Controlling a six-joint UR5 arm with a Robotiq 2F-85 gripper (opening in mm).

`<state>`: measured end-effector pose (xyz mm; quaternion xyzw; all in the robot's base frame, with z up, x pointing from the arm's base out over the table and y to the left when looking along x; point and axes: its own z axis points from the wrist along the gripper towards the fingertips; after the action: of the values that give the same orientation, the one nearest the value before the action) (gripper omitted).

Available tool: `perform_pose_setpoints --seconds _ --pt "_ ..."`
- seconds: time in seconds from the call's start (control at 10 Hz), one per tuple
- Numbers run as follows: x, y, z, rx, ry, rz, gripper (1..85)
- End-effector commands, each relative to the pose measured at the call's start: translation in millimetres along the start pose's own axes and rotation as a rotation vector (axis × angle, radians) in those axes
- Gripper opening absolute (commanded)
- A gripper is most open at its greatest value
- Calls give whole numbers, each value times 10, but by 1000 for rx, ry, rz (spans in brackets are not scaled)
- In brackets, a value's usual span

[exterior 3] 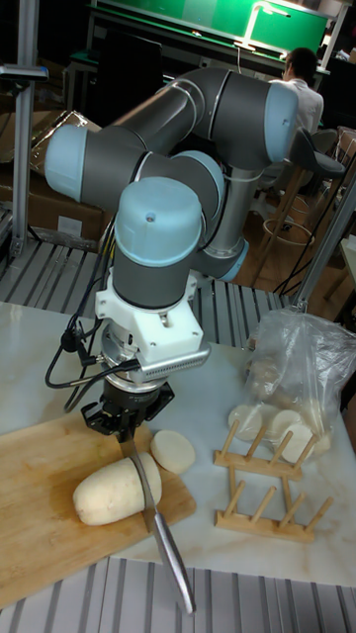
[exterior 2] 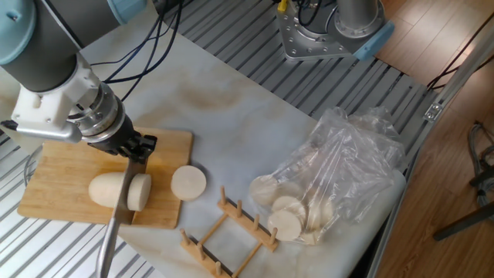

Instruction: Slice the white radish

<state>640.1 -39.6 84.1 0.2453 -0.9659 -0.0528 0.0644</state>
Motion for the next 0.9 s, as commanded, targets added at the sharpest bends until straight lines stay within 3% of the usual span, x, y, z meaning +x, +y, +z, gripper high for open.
perform_pose_setpoints --seconds 0.0,0.5,0.8 --pt "-9 58 -79 -23 -10 -2 203" --pt "-272 91 -243 -47 -34 19 203" --pt "-499 55 -295 -27 -43 43 197"
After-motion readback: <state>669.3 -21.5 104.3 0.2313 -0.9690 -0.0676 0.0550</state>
